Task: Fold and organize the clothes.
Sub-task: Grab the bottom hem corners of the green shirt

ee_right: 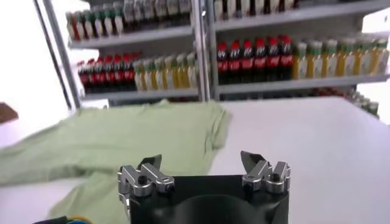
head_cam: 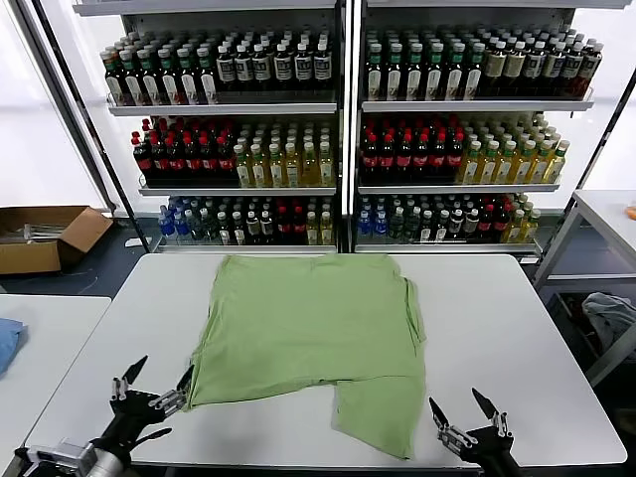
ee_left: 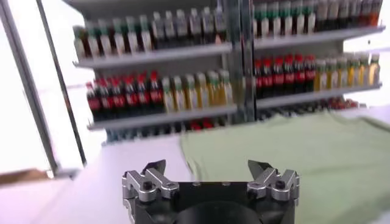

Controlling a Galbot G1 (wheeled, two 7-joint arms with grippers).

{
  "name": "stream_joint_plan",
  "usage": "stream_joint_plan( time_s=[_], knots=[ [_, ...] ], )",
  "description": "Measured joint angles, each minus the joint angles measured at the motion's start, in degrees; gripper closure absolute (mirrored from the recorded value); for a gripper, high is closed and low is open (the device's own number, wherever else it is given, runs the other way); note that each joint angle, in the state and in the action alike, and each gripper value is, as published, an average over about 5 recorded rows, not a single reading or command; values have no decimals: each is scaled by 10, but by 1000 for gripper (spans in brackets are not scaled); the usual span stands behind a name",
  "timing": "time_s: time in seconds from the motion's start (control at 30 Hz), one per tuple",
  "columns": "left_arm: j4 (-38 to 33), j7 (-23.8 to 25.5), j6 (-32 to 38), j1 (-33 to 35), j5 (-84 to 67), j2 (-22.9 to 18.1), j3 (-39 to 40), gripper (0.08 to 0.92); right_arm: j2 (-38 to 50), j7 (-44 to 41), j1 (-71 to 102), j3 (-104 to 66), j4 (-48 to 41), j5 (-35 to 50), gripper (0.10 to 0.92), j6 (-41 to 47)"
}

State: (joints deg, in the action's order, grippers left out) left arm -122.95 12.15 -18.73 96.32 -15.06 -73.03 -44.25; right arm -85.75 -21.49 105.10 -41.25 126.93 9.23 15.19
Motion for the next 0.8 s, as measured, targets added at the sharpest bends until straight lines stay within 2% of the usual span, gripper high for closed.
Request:
stream_joint_plan(
  time_s=[0.37,0.53,0.8],
  knots=[
    [43,-42,-76,-35,-1,7,44,177,-1,30,12,65,-16,-47,209,11],
    [59,-55,-95,-45,-5,7,57,202,-2,39,15,84,-23,-62,319,12],
    [71,-60,-104,-53,-8,9,69,424,-8,48,13,110,-34,-80,544,8]
  ],
)
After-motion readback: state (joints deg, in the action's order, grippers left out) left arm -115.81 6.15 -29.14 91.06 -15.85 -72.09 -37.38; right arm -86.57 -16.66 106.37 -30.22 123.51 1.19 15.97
